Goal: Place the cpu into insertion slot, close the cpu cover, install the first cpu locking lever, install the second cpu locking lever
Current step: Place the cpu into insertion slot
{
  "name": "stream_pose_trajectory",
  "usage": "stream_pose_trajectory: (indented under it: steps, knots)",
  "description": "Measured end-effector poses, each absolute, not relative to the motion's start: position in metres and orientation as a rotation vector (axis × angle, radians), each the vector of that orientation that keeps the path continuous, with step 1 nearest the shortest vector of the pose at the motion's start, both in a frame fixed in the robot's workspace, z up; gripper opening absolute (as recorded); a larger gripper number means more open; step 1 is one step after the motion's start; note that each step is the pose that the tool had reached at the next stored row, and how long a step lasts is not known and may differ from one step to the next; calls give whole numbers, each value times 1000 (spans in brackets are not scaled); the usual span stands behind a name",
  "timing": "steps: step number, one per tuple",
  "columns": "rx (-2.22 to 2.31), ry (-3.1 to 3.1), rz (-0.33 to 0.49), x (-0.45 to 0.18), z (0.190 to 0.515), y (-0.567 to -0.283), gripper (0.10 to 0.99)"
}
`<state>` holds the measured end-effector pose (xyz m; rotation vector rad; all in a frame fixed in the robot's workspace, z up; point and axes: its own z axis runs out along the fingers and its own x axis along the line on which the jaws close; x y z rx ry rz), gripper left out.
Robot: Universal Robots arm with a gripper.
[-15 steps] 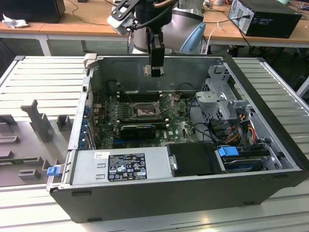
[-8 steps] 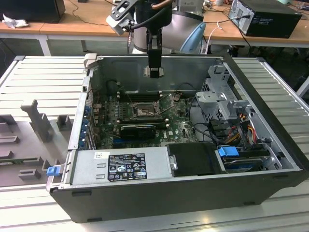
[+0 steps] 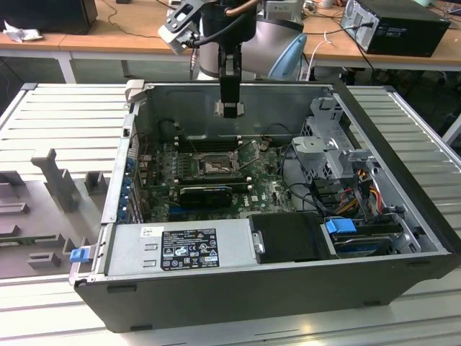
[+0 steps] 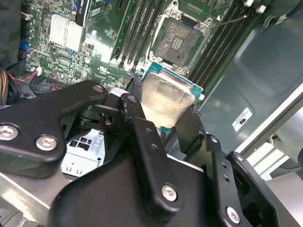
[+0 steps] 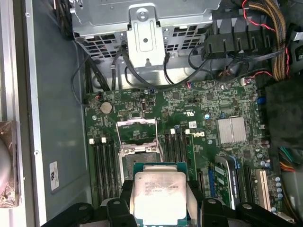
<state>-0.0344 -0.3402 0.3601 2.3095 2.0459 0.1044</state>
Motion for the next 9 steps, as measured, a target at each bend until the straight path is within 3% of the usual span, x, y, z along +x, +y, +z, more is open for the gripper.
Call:
stream_pose_trajectory:
  steps: [9]
  knots:
    - [2316, 2038, 104, -34, 351, -340, 529]
